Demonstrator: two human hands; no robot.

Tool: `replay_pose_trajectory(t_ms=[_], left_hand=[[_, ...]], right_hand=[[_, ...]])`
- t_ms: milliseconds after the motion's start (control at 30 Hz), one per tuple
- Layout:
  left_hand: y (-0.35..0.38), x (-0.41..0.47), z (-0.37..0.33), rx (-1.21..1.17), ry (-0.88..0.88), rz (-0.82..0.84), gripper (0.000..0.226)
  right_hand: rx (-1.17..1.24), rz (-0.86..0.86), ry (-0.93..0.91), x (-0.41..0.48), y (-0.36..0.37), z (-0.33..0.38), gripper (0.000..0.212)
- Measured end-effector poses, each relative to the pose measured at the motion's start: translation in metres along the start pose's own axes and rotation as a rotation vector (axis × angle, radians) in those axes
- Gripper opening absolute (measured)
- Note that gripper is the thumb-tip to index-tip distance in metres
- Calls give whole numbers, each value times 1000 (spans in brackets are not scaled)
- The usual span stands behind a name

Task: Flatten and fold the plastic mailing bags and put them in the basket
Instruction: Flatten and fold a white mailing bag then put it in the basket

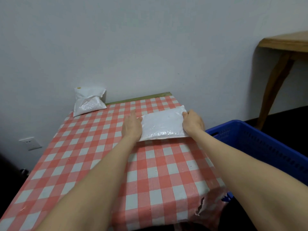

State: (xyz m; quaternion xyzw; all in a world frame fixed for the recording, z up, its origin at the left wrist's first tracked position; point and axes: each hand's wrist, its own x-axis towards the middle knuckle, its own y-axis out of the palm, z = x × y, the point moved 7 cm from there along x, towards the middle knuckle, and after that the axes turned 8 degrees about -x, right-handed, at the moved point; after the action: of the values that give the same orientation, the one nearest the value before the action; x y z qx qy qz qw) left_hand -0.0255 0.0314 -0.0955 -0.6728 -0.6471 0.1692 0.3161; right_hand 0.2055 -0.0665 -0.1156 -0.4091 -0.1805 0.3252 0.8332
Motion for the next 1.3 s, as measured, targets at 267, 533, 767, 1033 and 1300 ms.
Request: replay_pose_trajectory(t_ms=[267, 533, 767, 1033, 1300], left_hand=[[2, 1, 8, 263, 70, 43, 39], [40, -13, -29, 379, 443, 212, 48], [62, -14, 0, 474, 323, 440, 54], [65, -16, 3, 494, 324, 412, 55], [66, -20, 4, 534, 320, 422, 55]], right_hand=[[-180, -78, -93, -8, -11, 2, 39], [-466, 9, -727, -29, 25, 85, 47], [-646, 212, -627, -27, 54, 63, 52], [-681, 206, -627, -28, 58, 61, 54], [-742, 206, -639, -29, 61, 61, 54]])
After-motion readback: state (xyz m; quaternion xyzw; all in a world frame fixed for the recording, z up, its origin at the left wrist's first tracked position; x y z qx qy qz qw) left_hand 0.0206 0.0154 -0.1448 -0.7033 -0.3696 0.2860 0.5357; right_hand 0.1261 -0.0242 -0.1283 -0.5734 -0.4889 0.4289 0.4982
